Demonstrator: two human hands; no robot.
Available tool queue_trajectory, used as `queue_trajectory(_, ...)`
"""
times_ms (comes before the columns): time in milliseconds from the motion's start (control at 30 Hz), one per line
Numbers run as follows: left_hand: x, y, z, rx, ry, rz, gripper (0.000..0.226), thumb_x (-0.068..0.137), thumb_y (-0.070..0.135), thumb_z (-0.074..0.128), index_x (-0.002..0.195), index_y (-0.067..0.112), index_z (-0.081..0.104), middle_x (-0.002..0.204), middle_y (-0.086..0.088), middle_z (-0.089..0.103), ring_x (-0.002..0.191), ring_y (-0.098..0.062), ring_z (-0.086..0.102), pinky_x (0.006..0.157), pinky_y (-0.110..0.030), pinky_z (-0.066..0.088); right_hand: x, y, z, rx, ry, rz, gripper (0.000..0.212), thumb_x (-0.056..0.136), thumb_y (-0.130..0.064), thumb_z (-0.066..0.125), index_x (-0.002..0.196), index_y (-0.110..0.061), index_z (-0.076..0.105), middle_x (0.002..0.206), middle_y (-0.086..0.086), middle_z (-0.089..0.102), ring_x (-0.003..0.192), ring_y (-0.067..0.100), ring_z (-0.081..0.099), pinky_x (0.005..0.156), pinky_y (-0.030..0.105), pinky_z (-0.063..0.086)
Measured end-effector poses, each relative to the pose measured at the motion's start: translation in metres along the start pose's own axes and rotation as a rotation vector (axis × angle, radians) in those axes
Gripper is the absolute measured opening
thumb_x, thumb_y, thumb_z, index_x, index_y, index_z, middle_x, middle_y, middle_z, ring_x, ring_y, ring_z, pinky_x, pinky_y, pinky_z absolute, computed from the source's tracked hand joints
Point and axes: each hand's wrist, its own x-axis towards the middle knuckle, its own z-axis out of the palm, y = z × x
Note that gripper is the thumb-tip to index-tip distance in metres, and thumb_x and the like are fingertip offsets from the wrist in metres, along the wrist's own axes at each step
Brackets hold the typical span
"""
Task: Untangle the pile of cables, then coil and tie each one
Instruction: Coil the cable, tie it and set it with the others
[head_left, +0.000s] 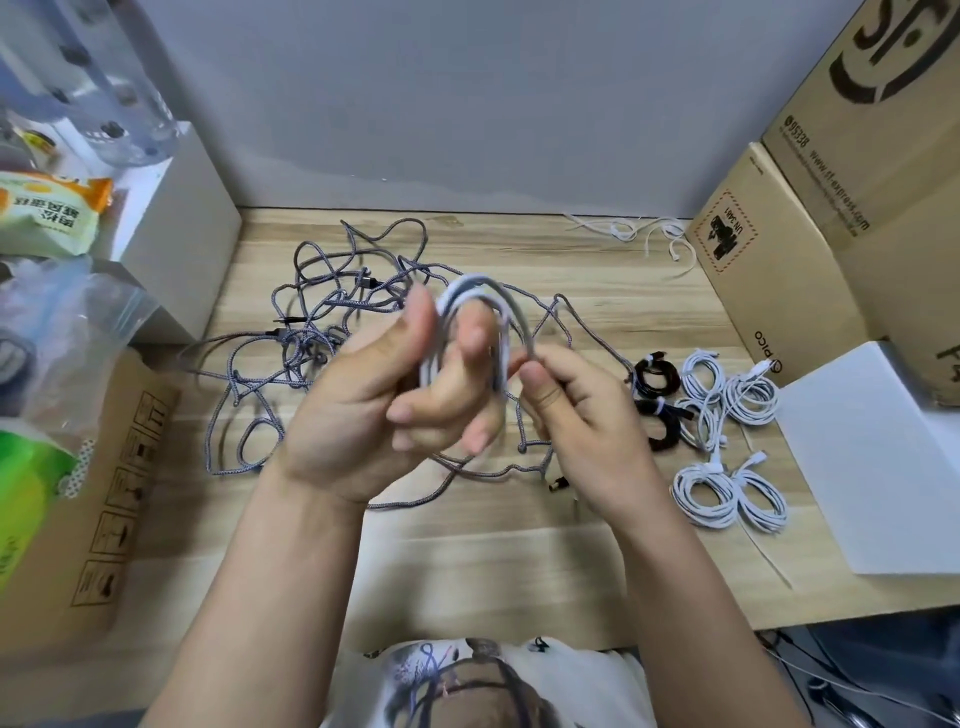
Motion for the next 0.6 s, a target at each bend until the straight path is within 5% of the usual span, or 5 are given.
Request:
queue_trajectory(133,0.012,-0.005,0.004,0.207,0.355,0.169,0.024,0.093,0.025,0.045,0.105,0.008,0.057,0.053,0.012,0.044,0.040,0.001,0.042,0.065,-0.018,0.047,-0.005,0.003,0.008,-0.141,-0.174,0.135,0.021,0.086,-0.040,0.047,0.075,-0.038,0.063,0.054,-0.006,0.044,0.052,0.007,0.037,0.055,0.027,0.033)
queue_trajectory(300,0.021,-0.014,-0.005,0.390,0.676,0.273,0.026,0.100,0.019,0.029,0.113,0.006,0.047,0.052,0.012,0.042,0.038,-0.002,0.038,0.065,-0.019,0.049,-0.008,-0.006,0.002,-0.451,-0.308,0.120,0.025,0.094,-0.036,0.052,0.081,-0.019,0.066,0.054,-0.015,0.048,0.059,0.012,0.042,0.063,0.035,0.038)
queue_trajectory(433,0.019,-0.024,-0.016,0.556,0.706,0.225,0.020,0.099,0.019,0.035,0.115,0.010,0.045,0.055,0.010,0.049,0.044,-0.006,0.047,0.068,-0.022,0.050,-0.011,-0.016,0.002,-0.618,-0.371,0.096,0.037,0.096,-0.043,0.045,0.065,-0.021,0.043,0.050,-0.001,0.037,0.061,0.022,0.040,0.058,0.037,0.031)
queue_trajectory(600,0.012,-0.031,-0.017,1.011,0.659,0.009,0.014,0.099,0.014,0.040,0.109,0.008,0.047,0.059,0.009,0.059,0.060,-0.001,0.055,0.062,-0.009,0.040,-0.013,-0.023,-0.006,-0.684,-0.254,-0.044,0.037,0.084,-0.053,0.040,0.060,-0.026,0.045,0.044,-0.004,0.028,0.056,0.021,0.033,0.053,0.034,0.031)
